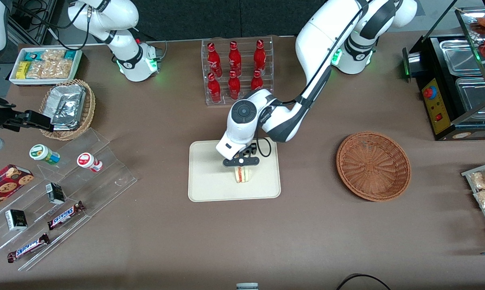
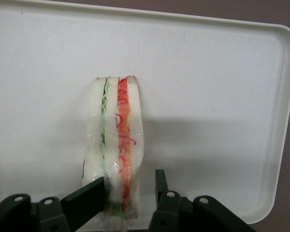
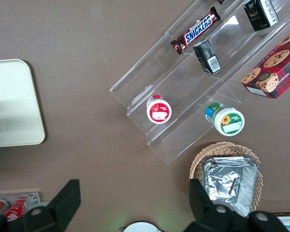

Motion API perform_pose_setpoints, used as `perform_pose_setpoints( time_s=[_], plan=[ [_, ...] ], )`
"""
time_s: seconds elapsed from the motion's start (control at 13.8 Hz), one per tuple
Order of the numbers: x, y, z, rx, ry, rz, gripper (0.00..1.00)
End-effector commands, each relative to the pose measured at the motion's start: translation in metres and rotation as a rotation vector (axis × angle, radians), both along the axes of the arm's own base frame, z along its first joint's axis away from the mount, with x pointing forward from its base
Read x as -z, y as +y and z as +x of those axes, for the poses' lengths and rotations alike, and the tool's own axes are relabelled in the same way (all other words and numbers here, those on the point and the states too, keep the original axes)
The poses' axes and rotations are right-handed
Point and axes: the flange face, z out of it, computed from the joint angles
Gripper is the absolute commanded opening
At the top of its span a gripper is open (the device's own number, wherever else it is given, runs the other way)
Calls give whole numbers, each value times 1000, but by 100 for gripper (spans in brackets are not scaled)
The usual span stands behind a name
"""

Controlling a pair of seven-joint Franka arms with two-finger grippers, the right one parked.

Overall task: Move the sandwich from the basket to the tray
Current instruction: 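Lower the sandwich onto the cream tray with the left gripper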

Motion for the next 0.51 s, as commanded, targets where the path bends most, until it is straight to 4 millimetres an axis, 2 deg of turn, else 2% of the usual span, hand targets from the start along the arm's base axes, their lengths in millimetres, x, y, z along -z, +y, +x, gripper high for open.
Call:
perform_pose_setpoints(
  time_s=[0.0,0.14,0.43],
  plan=[
    [-17,-2,8,-14,-11,-11,51],
    [-30,-3,13,-24,-22,-29,51],
    [-35,-2,13,-23,-23,-24,51]
  ],
)
